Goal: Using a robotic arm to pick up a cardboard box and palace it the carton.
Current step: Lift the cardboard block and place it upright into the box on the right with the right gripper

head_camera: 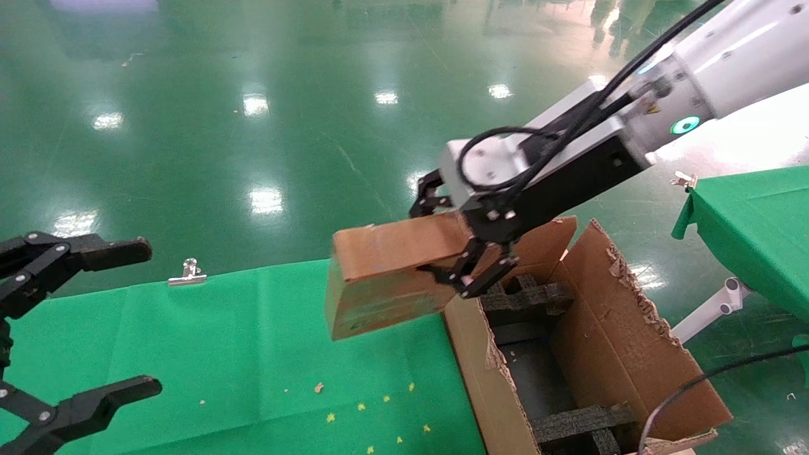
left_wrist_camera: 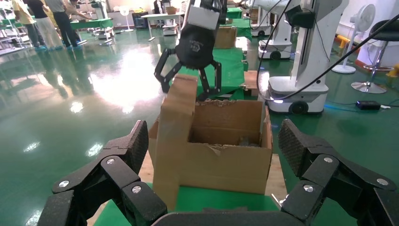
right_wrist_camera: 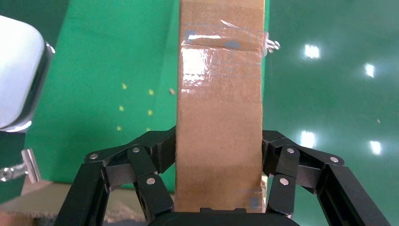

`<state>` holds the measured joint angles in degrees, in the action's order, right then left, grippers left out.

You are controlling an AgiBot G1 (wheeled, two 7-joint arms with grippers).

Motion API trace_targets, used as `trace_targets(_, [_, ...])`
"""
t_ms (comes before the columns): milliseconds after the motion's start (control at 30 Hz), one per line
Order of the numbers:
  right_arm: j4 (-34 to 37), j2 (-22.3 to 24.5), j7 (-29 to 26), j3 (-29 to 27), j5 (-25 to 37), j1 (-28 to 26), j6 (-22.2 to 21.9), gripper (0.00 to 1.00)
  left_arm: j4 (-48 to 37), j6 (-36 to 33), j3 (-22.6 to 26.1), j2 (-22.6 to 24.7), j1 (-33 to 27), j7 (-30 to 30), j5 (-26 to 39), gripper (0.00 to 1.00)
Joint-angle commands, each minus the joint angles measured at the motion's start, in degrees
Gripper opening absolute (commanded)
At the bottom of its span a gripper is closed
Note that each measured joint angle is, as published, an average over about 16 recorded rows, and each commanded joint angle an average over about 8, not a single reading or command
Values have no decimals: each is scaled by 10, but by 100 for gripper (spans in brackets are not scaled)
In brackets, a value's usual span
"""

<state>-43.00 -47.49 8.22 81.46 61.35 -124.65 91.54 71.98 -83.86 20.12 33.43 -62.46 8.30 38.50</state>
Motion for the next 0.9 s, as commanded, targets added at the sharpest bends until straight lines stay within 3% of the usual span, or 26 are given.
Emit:
trace_targets(33, [2, 8, 5, 16, -11, -14, 0, 0, 0, 0, 0, 0, 0, 0, 0, 100])
trace_targets(567, [52, 130, 21, 180, 3, -138, 1, 0, 0, 0, 0, 0, 0, 0, 0, 100])
trace_targets(900, [127, 179, -24, 260, 2, -125, -18, 0, 0, 0, 0, 0, 0, 0, 0, 100])
